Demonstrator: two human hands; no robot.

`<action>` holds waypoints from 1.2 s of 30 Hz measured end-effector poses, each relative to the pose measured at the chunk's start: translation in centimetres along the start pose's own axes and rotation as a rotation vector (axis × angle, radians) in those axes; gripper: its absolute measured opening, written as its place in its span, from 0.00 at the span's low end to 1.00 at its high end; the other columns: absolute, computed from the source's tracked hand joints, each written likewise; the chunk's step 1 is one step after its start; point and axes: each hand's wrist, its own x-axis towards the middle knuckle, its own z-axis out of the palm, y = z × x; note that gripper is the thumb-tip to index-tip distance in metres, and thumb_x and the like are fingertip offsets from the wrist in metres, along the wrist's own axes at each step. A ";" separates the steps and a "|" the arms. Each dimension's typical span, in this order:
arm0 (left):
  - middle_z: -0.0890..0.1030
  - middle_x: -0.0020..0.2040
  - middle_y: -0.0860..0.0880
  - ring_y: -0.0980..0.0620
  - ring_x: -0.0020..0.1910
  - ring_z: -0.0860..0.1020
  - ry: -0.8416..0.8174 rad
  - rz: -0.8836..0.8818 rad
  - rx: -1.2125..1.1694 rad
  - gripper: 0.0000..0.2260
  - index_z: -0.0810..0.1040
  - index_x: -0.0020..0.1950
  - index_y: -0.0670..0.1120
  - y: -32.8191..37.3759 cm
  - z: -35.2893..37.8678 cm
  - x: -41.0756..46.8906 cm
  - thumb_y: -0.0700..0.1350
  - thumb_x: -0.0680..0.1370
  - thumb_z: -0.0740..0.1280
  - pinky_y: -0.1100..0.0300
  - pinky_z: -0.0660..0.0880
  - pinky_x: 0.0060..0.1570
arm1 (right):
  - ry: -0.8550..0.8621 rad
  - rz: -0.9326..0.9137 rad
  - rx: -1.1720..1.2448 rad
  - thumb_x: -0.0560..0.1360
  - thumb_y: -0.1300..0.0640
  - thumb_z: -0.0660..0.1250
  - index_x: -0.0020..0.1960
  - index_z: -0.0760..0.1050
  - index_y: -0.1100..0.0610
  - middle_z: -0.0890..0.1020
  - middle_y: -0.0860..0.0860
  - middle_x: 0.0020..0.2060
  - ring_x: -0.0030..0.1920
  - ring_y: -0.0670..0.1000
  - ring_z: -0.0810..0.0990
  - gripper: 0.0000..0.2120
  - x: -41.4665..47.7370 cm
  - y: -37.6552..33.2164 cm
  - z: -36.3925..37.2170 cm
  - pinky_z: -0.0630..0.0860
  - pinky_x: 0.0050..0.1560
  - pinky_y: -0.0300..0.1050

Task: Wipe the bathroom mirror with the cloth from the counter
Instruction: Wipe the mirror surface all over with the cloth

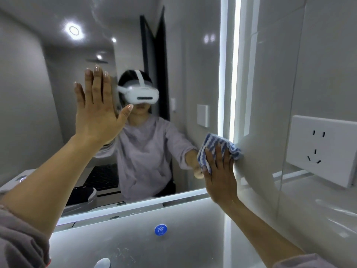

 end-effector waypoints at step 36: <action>0.33 0.76 0.45 0.46 0.75 0.33 -0.037 -0.060 0.004 0.38 0.32 0.75 0.43 0.6 -0.8 -0.2 0.66 0.77 0.45 0.46 0.35 0.74 | 0.197 0.115 -0.007 0.83 0.48 0.47 0.78 0.40 0.47 0.41 0.52 0.78 0.77 0.60 0.39 0.27 27.0 -4.5 -14.6 0.38 0.76 0.56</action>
